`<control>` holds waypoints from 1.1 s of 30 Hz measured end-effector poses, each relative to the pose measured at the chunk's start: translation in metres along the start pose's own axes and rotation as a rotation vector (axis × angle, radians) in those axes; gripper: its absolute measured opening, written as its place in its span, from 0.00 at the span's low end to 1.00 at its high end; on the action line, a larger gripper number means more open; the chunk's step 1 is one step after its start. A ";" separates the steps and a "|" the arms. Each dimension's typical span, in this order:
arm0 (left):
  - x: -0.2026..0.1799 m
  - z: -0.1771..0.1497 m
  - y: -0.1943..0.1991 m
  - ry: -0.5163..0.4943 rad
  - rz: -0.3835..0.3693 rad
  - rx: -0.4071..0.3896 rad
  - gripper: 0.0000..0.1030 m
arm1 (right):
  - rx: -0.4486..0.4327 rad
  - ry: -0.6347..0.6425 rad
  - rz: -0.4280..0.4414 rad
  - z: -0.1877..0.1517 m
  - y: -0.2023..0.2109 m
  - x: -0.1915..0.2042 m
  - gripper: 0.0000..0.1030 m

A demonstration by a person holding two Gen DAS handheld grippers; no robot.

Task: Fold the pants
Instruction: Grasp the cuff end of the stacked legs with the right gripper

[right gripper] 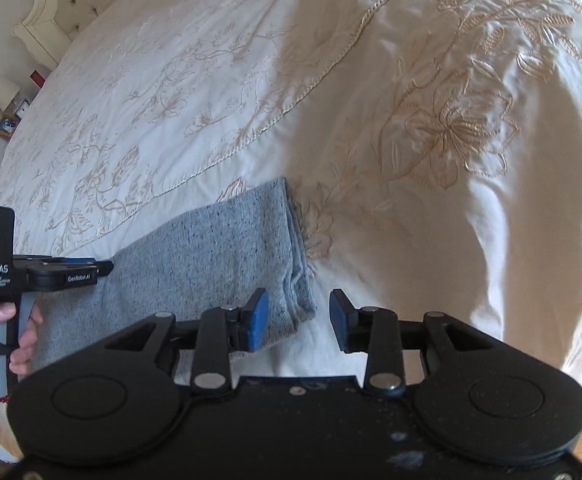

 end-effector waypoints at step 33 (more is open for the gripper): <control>0.017 -0.013 0.026 0.026 0.004 -0.051 0.32 | 0.057 0.039 0.191 0.036 -0.017 0.069 0.10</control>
Point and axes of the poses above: each gripper's, at about its wrist camera, not at the fingertips, and y roughly against the way its jaws point, x to its left, z to its top, the point moved 9 cm from there along -y, roughly the way its jaws point, and after that the axes turned 11 degrees about z, right-handed, at the moved point
